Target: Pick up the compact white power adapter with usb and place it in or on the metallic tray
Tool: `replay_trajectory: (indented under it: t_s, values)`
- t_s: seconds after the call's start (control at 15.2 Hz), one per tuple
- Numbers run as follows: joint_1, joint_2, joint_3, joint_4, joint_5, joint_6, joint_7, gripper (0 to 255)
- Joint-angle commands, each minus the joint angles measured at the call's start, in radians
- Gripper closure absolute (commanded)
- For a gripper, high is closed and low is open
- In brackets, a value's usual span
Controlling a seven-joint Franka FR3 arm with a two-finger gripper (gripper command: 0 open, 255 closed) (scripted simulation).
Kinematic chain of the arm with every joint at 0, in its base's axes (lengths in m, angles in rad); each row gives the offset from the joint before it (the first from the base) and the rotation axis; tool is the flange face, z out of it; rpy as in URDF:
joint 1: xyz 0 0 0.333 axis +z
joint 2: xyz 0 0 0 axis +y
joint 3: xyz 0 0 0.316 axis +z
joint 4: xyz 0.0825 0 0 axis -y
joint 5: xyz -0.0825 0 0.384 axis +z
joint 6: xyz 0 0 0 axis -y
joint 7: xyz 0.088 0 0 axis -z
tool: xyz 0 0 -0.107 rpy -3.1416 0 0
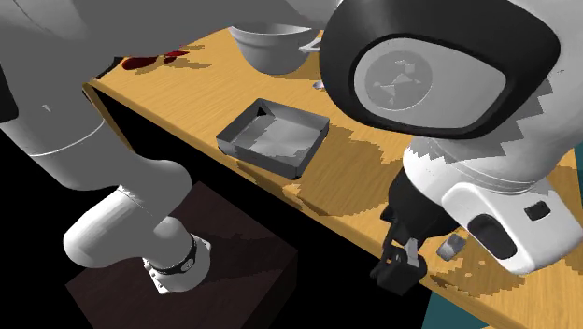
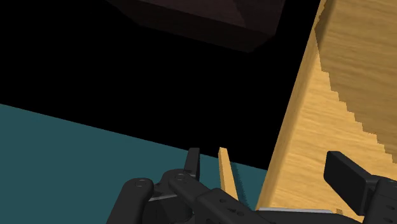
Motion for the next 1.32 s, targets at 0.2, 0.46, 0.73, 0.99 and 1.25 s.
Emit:
replay_trajectory:
  t_s: [0.2,0.46,0.73,0.99,1.25]
  values:
    - [0.037,0.197,0.06,0.23,-0.064,-0.038,0.081,0]
    - [0.088,0.382,0.094,0.466,-0.139,-0.101,0.138,0]
    - [0.1,0.412,0.096,0.466,-0.153,-0.074,0.148,0]
    - [0.093,0.392,0.094,0.384,-0.147,-0.012,0.145,0]
    - [0.092,0.389,0.094,0.373,-0.146,-0.003,0.145,0]
